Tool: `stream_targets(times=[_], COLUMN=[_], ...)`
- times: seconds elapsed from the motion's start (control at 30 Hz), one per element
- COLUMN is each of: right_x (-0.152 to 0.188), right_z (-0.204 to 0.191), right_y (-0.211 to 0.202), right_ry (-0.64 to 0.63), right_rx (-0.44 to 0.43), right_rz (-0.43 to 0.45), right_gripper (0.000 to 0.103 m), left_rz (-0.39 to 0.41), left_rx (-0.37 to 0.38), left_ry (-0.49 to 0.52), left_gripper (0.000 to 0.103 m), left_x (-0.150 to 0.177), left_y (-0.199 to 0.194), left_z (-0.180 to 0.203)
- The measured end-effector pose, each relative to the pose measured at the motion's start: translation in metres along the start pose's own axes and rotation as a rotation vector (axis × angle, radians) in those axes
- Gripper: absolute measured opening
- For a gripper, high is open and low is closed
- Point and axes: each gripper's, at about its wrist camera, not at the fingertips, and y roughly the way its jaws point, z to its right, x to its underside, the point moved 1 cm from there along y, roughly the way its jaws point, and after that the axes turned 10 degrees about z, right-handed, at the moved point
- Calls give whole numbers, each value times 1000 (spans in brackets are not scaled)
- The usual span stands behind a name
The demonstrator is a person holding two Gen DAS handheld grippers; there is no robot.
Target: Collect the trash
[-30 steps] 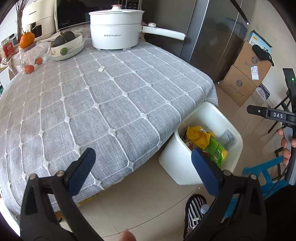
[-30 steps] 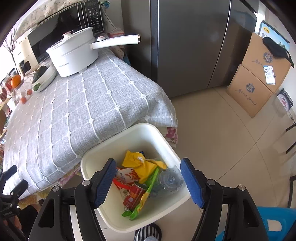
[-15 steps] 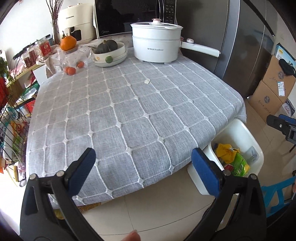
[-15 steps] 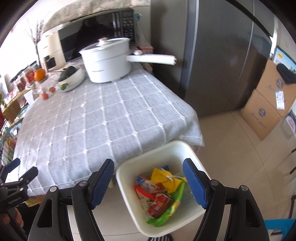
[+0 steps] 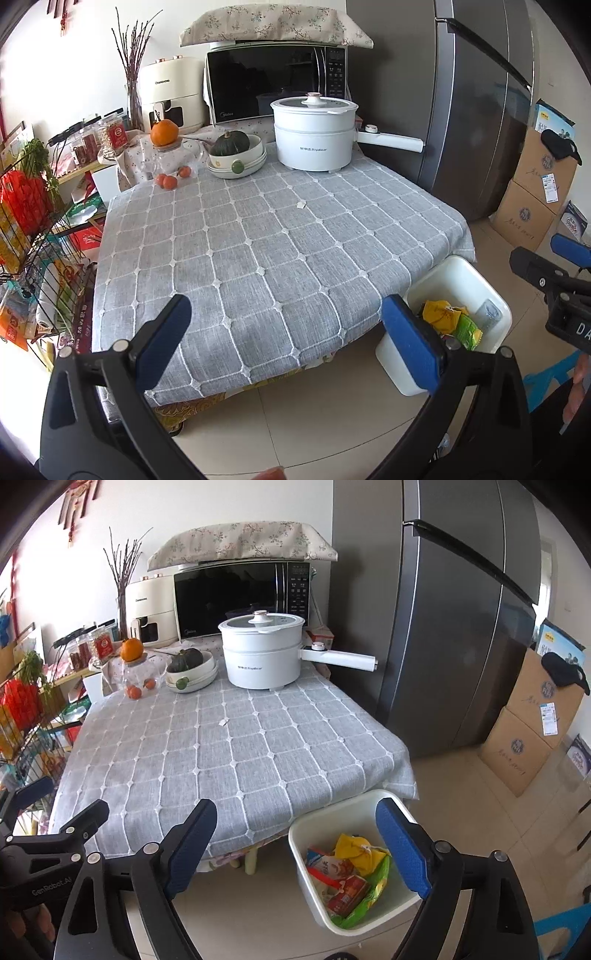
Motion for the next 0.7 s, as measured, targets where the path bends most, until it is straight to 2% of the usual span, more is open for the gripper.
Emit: stream_targets(times=[0.27,0.7], right_x=[2,3], right_z=[-5,-9], right_y=[-8,-11], right_ry=[-38,-58], right_rx=[36,20], right_rz=[24,45], right_gripper=[92,92], left_rz=[-31,0], left_rx=[29,31], left_ry=[-1,-5], left_gripper=[102,102], left_x=[7,3], left_y=[-1,-11], left_z=[-2,0])
